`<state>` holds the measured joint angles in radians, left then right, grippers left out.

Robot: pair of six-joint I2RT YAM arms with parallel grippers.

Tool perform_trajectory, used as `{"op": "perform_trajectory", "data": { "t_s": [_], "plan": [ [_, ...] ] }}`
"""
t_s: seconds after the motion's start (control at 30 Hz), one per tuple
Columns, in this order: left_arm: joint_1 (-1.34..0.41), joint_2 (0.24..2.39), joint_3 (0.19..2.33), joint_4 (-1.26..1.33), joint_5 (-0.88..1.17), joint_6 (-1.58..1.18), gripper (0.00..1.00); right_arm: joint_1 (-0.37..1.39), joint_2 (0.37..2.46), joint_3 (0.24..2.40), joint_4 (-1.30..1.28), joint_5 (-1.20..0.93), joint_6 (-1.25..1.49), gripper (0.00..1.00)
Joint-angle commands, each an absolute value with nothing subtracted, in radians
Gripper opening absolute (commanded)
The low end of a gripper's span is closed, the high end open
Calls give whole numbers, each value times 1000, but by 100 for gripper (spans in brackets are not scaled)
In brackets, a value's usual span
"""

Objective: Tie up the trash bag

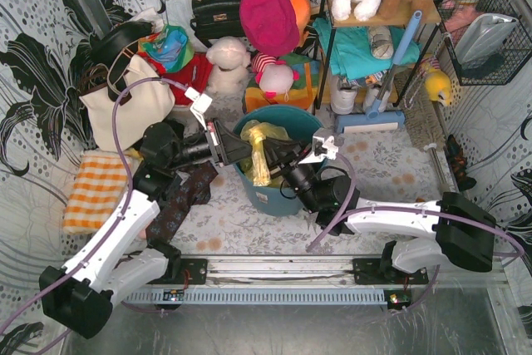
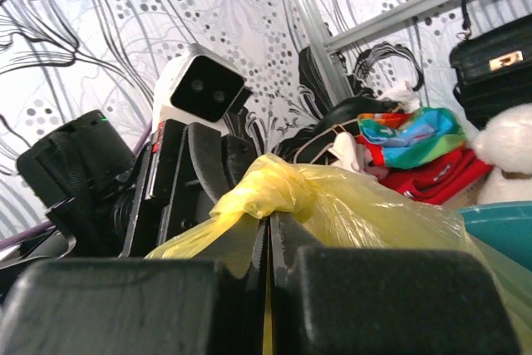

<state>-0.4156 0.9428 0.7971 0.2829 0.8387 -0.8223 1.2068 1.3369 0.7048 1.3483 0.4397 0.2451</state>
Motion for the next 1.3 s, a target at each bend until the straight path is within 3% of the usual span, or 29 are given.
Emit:
{"op": "perform_trajectory", "data": {
  "t_s": [0.0, 0.73, 1.07, 1.17, 1.27],
  "plan": [
    [-420, 927, 817, 322, 826, -823, 0, 1210, 1360, 686, 1464, 308, 266, 0],
    [-552, 875, 771, 411, 894, -858, 0, 1210, 1485, 798, 1544, 518, -2, 0],
    [-591, 854, 827, 121, 808, -671, 0, 1211, 1484, 757, 1564, 536, 25, 0],
    [-591, 837, 886, -27, 735, -579, 22, 1210, 1478, 733, 1595, 488, 48, 0],
    [-591, 819, 948, -163, 646, -496, 37, 1211, 1471, 718, 1604, 447, 70, 0]
  ]
}}
